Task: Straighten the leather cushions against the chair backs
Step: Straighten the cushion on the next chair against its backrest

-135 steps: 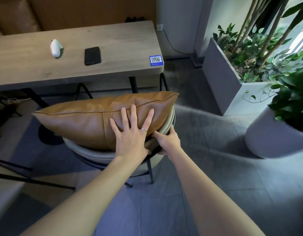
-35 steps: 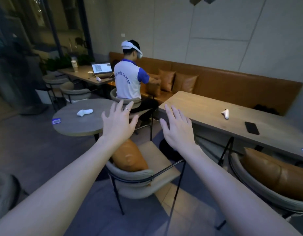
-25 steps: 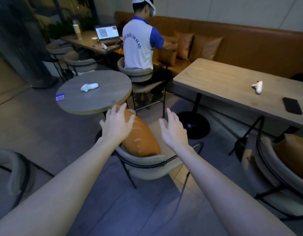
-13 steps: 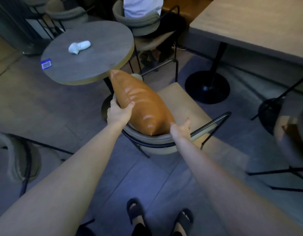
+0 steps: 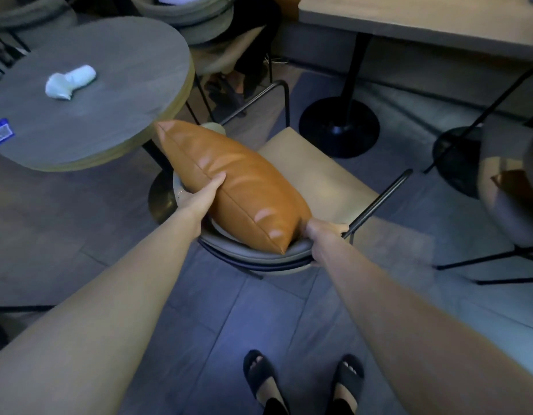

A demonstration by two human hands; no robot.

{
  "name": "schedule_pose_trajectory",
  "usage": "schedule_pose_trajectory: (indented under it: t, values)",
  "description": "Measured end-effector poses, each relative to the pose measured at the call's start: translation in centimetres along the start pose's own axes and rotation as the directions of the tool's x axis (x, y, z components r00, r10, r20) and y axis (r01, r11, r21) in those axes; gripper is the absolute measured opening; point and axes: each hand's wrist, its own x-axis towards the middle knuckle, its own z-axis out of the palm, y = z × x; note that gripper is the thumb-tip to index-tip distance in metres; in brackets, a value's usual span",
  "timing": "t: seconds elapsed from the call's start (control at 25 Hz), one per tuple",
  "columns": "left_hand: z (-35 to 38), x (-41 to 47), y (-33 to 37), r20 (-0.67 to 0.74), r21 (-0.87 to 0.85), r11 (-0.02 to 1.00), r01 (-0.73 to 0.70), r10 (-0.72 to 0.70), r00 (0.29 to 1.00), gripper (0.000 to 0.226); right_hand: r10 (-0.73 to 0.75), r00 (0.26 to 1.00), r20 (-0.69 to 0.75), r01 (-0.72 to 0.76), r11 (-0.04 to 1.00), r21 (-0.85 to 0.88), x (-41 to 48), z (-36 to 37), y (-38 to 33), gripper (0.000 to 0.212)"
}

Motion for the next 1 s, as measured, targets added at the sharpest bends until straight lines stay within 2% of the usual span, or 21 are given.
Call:
schedule_pose_trajectory:
  t: [0.12,0.2,0.44,0.56,0.72,0.88,1.0]
  values:
    - [0.4,1.2,-0.5,-0.025,-0.012,1.0,0.02,-0.021,0.999,0.137,0.043,0.999,-0.031,-0.04,0.994,0.101,1.1,-0.3,0.2,0.09]
    - [0.9,1.5,-0.9,-0.045,-0.024,0.999,0.027,-0.028,0.999,0.139,0.009,1.0,-0.011,-0.008,0.996,0.084,-1.6,-1.4,-0.5,0.103]
    - [4.2,1.0,-1.1,-0.021,-0.078,0.996,0.049,-0.051,0.998,0.15,-0.181,0.983,0.026,0.182,0.983,-0.034,-1.5,-6.4,-2.4,0.093]
    - [7.5,0.6,-0.6,-0.005,-0.098,0.995,0.026,-0.027,1.0,0.157,-0.285,0.959,-0.01,0.284,0.958,-0.046,-0.5,-9.9,-4.1,0.111]
    - [12.0,-0.2,0.5,0.02,-0.037,0.992,0.124,-0.123,0.992,0.168,-0.414,0.908,-0.067,0.418,0.907,0.048,0.5,-13.8,-5.3,0.101]
    - [16.5,-1.5,1.5,0.028,0.007,0.994,0.113,-0.113,0.993,0.164,-0.424,0.901,-0.095,0.434,0.889,0.148,0.9,-15.0,-4.9,0.089]
    - [18.8,-1.8,2.3,0.006,0.019,0.991,0.129,-0.13,0.992,0.164,-0.435,0.899,-0.054,0.437,0.878,0.196,1.3,-15.6,-6.0,0.099]
